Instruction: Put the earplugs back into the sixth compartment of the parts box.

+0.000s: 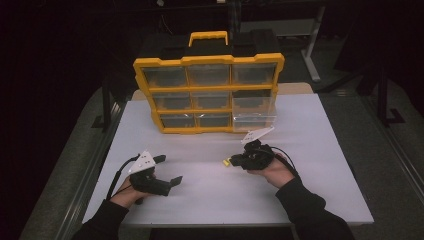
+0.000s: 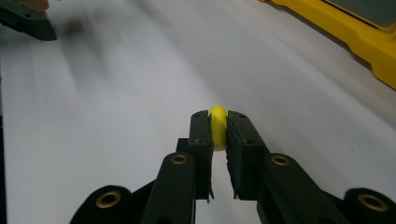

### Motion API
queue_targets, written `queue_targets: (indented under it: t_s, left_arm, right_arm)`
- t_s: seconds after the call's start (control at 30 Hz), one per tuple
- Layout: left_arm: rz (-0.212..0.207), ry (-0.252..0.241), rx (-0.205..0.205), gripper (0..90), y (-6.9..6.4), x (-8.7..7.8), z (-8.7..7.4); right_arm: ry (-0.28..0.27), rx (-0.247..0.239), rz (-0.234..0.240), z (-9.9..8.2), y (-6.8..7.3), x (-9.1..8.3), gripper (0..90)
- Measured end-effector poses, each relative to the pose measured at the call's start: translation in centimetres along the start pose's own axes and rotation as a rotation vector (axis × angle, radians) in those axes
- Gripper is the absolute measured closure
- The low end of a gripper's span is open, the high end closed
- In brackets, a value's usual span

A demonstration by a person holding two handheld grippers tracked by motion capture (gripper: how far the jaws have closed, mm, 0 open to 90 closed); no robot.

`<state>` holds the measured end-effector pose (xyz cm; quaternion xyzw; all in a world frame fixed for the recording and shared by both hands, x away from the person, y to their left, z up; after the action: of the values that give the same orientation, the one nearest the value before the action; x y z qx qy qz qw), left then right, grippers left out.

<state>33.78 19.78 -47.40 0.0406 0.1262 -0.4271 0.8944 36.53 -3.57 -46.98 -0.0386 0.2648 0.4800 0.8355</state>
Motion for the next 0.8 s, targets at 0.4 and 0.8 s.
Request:
queue_targets:
  t_s: [0.4,0.8]
  left_arm:
    - [0.001,0.000,-0.002,1.2,0.0,0.0,0.0]
    - [0.002,0.004,0.001,1.2,0.1,0.0,-0.1]
  right_arm:
    - [0.006,-0.025,0.045,1.5,1.0,-1.4,79.2]
    - [0.007,-0.020,0.065,3.6,1.2,-3.1,79.3]
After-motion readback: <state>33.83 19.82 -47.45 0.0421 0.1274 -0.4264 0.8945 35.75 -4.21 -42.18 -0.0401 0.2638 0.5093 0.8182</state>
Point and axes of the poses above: each handheld gripper's, and its own axes: x roughly forward along the jaws, z roughly out of its top, y roughly to its left, the point moved 9 cm from there along x, roughly forward along the jaws, and after that the axes turned 14 degrees about -y, right-handed, at the moved point
